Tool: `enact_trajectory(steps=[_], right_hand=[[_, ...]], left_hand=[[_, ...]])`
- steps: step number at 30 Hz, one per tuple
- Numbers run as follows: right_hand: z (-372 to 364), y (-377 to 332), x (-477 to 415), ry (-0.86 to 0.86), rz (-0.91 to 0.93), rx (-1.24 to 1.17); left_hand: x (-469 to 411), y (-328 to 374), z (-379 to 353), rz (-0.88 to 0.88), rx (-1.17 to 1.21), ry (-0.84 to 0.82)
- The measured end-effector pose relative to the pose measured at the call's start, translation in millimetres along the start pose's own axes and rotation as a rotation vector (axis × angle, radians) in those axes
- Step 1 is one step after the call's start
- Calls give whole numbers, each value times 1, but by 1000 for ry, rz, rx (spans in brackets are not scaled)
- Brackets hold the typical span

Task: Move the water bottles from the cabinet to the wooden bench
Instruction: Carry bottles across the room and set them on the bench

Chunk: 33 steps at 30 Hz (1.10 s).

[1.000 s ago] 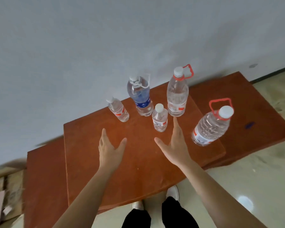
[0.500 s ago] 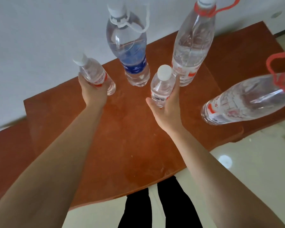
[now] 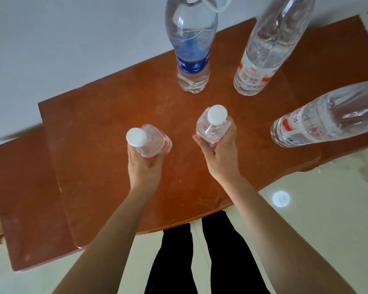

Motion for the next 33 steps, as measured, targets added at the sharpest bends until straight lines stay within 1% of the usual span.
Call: enact_trajectory(steps=[3,6,9,12,15,18,20,23,25,27,28,30,33], right_hand=[[5,-9,25,-49,-29,5],[9,-11,45,-97,-94,37],[13,-19,55,-89,-146,58],[29,-41,76,23,-201,62],[54,-66,110,182,-277,56],[87,-89,149,328,-361,119],[108,-101,169,400,-369,153],[148,-123,198,536,-333,205],[171,-140,217,619,-323,275],[204,-164,245,721,-313,356],[214,-172,254,746,-302,395],[246,-202,292,843,-281,499],[285,-243,351,953,-260,630]], left_hand=[[22,-4,2,44,-13,11],[33,-2,4,17,-36,-2],[41,-4,7,-8,-110,-47],[64,-9,22,-97,-183,-110],[92,-19,41,-183,-230,-170],[113,-18,58,-264,-263,-269],[118,-4,61,-351,-296,-324],[131,42,57,-523,-298,-388],[145,77,54,-673,-263,-405],[177,118,49,-872,-210,-420],[186,132,47,-951,-187,-409],[229,165,47,-1139,-117,-420],[296,196,50,-1362,-48,-428]])
Point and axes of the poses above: each hand's wrist, its own x-axis away from the middle knuckle, its own z-axis out of the back of the hand, y = z × x, the point moved 5 cm from there along -x, towards the middle knuckle, and after that the axes turned 6 degrees about z, right-handed, at the moved point
